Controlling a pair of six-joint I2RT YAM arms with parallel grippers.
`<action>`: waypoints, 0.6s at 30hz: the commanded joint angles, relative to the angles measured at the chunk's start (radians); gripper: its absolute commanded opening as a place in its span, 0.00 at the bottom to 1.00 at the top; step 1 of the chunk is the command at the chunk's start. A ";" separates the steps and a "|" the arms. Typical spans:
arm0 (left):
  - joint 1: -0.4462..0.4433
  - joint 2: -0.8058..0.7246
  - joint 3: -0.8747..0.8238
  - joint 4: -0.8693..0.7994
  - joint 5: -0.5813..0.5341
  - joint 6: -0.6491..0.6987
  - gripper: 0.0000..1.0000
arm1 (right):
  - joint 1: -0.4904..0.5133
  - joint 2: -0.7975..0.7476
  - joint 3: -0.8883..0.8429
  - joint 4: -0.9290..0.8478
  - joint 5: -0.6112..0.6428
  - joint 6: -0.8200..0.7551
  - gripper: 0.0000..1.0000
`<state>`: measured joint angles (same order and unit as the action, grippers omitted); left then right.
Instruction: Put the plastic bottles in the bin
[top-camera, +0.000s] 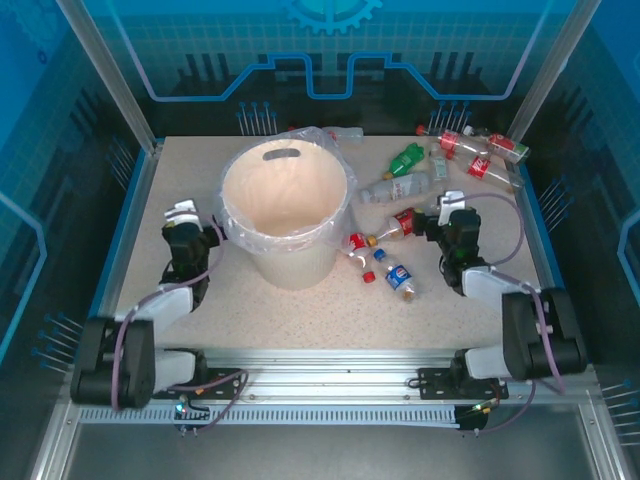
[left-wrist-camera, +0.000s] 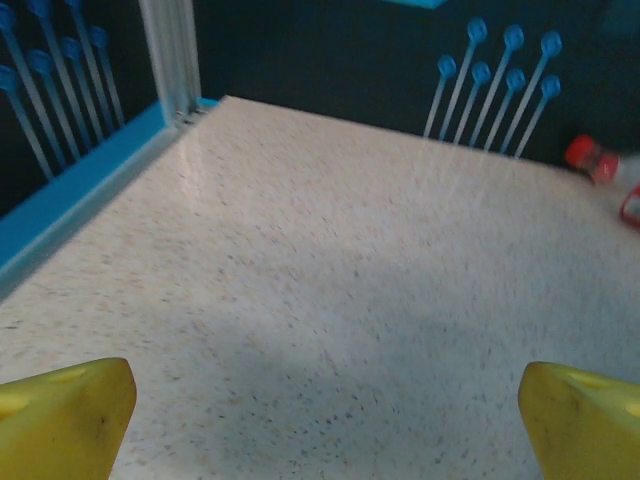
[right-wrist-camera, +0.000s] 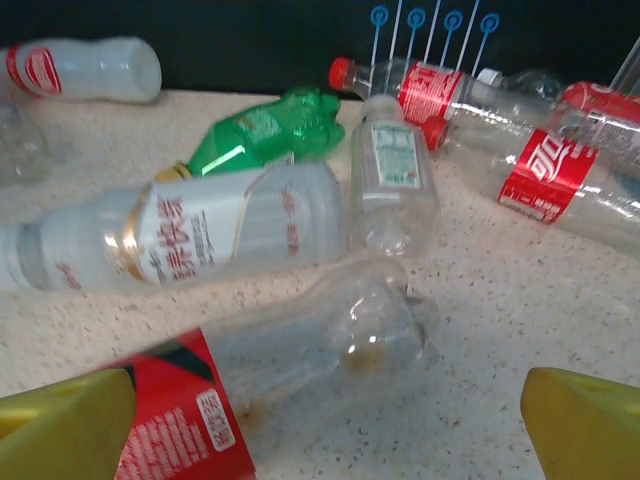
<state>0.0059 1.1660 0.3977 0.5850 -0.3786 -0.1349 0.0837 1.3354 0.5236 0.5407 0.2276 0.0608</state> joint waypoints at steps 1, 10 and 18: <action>0.025 -0.144 0.060 -0.307 -0.090 -0.105 0.99 | -0.015 -0.100 0.101 -0.373 -0.003 0.087 1.00; 0.059 -0.378 0.347 -0.985 0.082 -0.279 0.99 | 0.081 -0.111 0.456 -1.163 -0.149 0.114 1.00; 0.057 -0.351 0.624 -1.102 0.471 -0.346 0.99 | 0.212 0.017 0.540 -1.458 -0.236 0.145 0.96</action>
<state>0.0608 0.8040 0.9375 -0.4183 -0.0879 -0.4294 0.2573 1.3163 1.0363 -0.7136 0.0357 0.1764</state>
